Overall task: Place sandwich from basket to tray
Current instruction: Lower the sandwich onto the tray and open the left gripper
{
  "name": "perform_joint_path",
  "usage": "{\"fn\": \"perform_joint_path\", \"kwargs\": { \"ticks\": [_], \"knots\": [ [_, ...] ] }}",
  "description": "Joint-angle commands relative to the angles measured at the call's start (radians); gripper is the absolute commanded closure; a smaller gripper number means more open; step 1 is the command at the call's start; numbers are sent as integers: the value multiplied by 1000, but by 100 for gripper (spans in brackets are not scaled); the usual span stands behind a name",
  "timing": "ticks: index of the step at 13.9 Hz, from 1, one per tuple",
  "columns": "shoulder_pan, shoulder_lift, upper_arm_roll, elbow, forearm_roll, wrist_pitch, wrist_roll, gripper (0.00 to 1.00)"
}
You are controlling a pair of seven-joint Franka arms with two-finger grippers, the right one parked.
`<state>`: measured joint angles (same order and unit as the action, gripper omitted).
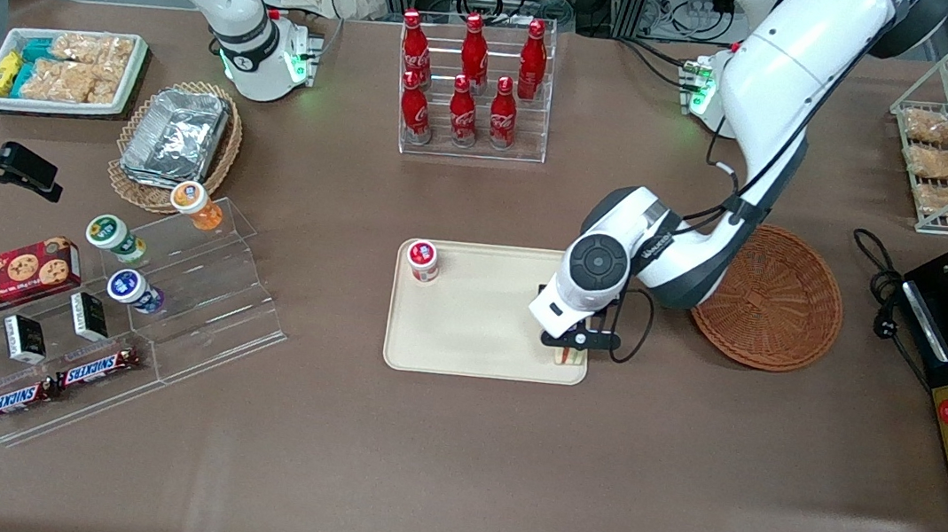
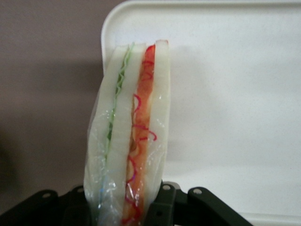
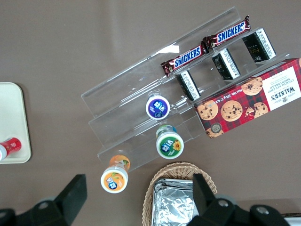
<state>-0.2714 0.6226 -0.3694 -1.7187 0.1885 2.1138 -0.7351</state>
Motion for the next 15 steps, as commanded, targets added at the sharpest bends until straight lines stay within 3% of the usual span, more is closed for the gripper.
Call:
{"fn": "perform_joint_path", "kwargs": {
  "ticks": [1, 3, 4, 5, 6, 11, 15],
  "knots": [
    [-9, 8, 4, 31, 25, -3, -32, 59],
    [-9, 9, 4, 30, 25, -3, -32, 53],
    [-8, 9, 4, 30, 23, -3, -32, 41],
    [-6, 9, 4, 30, 23, -3, -32, 10],
    [-6, 9, 6, 30, 19, -3, -32, 0],
    [-2, -18, 6, 62, 14, -44, -30, 0],
    [-3, -40, 4, 281, 6, -347, -20, 0]
  ]
}}
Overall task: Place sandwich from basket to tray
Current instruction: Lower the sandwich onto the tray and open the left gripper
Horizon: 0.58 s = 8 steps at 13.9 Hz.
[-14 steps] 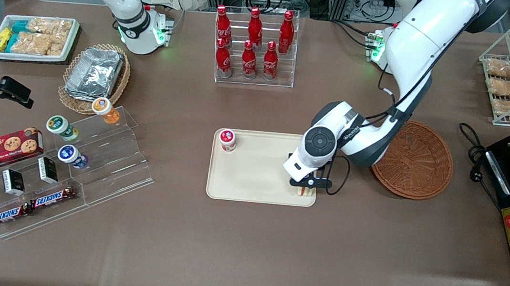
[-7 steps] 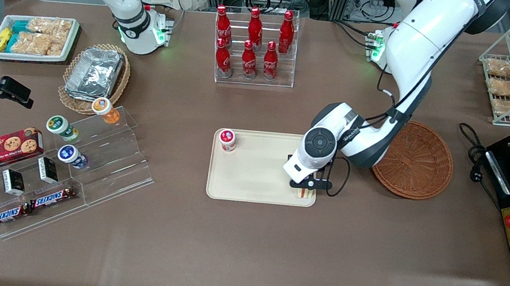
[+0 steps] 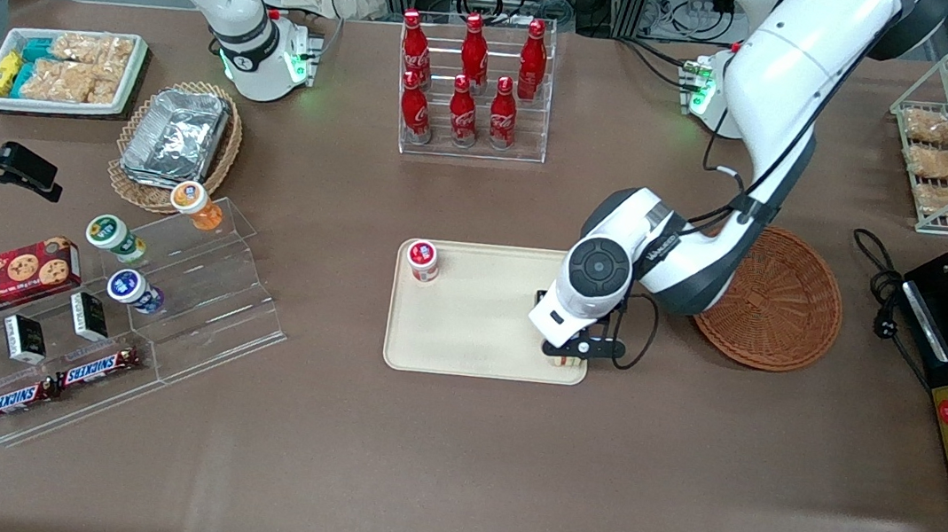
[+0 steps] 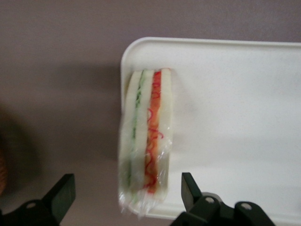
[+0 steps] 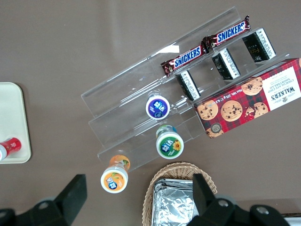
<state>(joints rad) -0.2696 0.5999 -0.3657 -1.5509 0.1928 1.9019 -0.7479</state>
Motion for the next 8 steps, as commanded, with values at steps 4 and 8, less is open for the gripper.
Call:
{"fn": "perform_joint_path", "kwargs": {
  "ticks": [4, 8],
  "knots": [
    [6, -90, 4, 181, 5, -225, -1, 0],
    [98, -175, 4, 180, 8, -287, 93, 1]
  ]
}}
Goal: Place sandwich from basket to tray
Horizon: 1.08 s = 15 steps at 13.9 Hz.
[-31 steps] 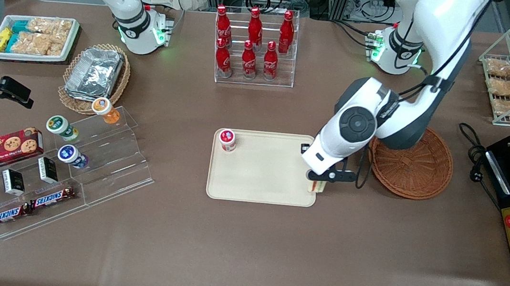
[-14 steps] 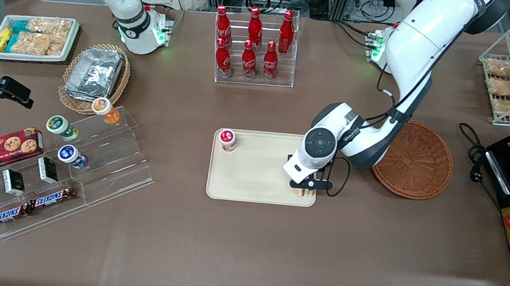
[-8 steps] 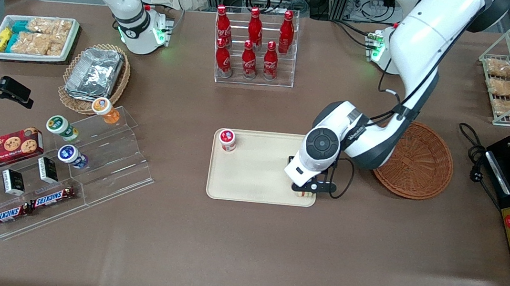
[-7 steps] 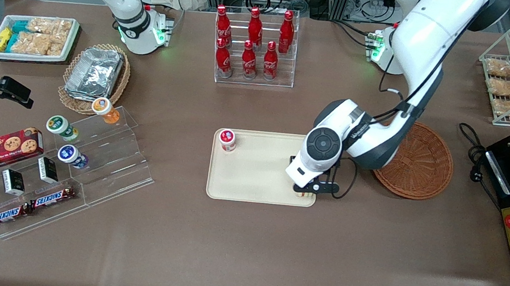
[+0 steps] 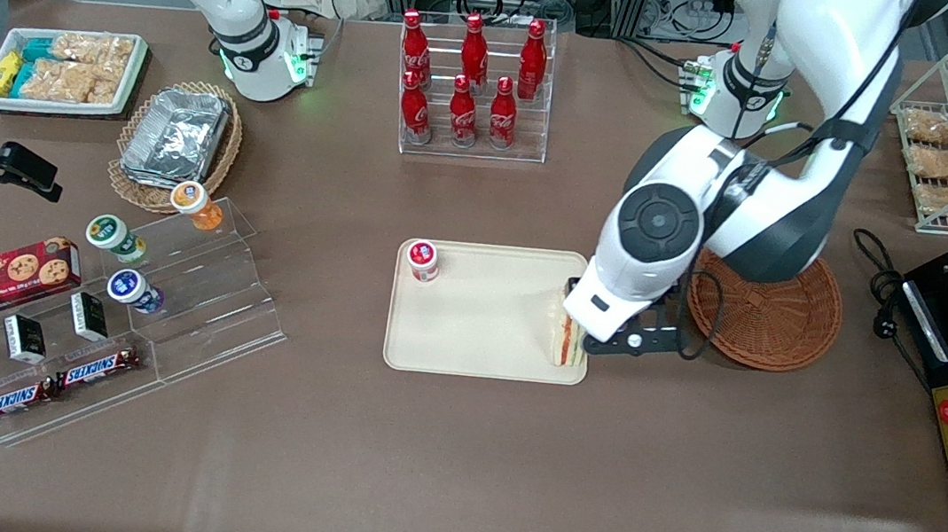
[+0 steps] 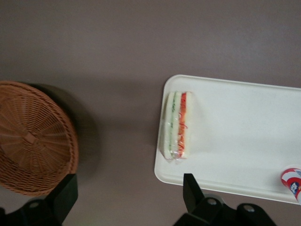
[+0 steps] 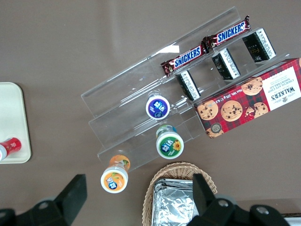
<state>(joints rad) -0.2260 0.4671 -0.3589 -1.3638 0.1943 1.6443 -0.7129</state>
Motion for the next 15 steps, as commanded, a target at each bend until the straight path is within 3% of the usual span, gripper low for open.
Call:
{"fn": "perform_joint_path", "kwargs": {
  "ticks": [1, 6, 9, 15],
  "knots": [
    [83, -56, -3, -8, 4, -44, 93, 1],
    [209, -97, 14, -18, -1, -78, 307, 1],
    [204, -123, 118, -23, -9, -90, 455, 1],
    [209, -205, 333, -49, -159, -87, 692, 0]
  ]
}}
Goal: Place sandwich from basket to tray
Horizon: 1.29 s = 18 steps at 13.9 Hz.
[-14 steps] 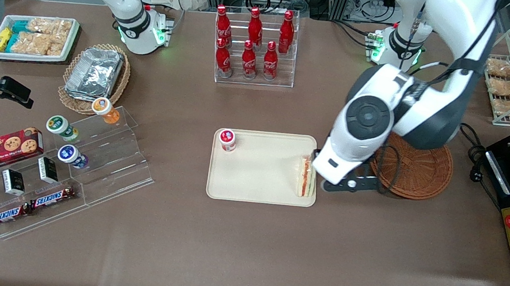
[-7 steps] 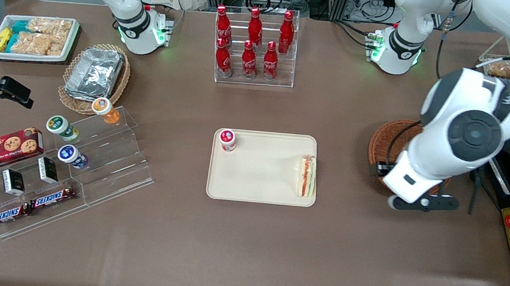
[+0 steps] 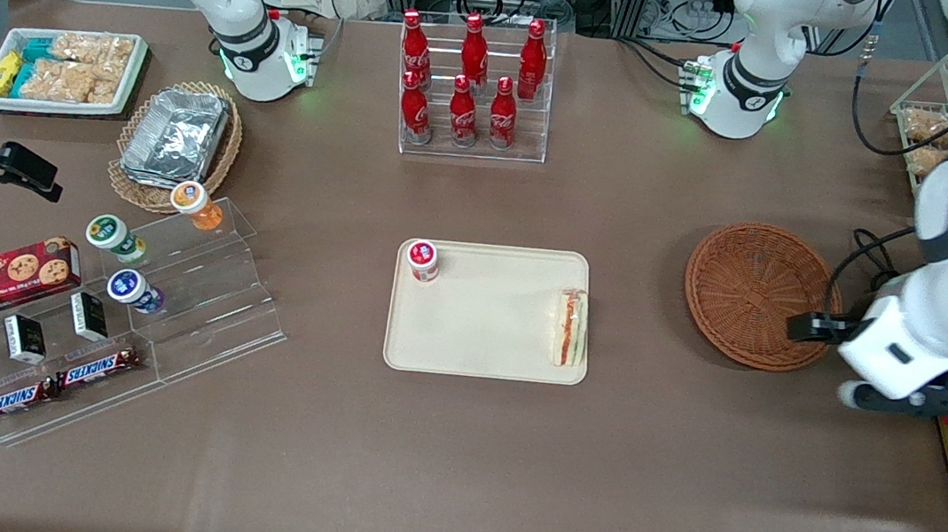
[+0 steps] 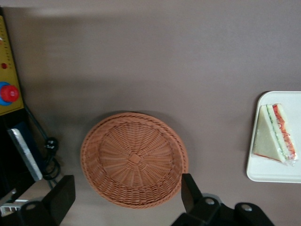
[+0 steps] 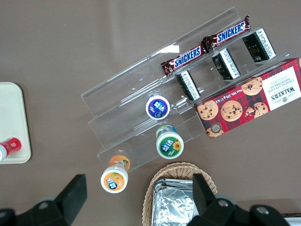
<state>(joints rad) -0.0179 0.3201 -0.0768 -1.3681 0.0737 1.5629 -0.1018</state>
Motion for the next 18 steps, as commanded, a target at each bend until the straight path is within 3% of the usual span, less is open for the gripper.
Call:
{"fn": "perform_joint_path", "kwargs": {
  "ticks": [1, 4, 7, 11, 18],
  "knots": [
    [1, -71, 80, -51, -43, -4, 121, 0],
    [10, -105, 133, -63, -48, -4, 200, 0],
    [76, -139, 135, -92, -112, 6, 257, 0],
    [92, -230, 135, -268, -111, 156, 274, 0],
    [93, -200, 137, -230, -98, 157, 278, 0]
  ]
}}
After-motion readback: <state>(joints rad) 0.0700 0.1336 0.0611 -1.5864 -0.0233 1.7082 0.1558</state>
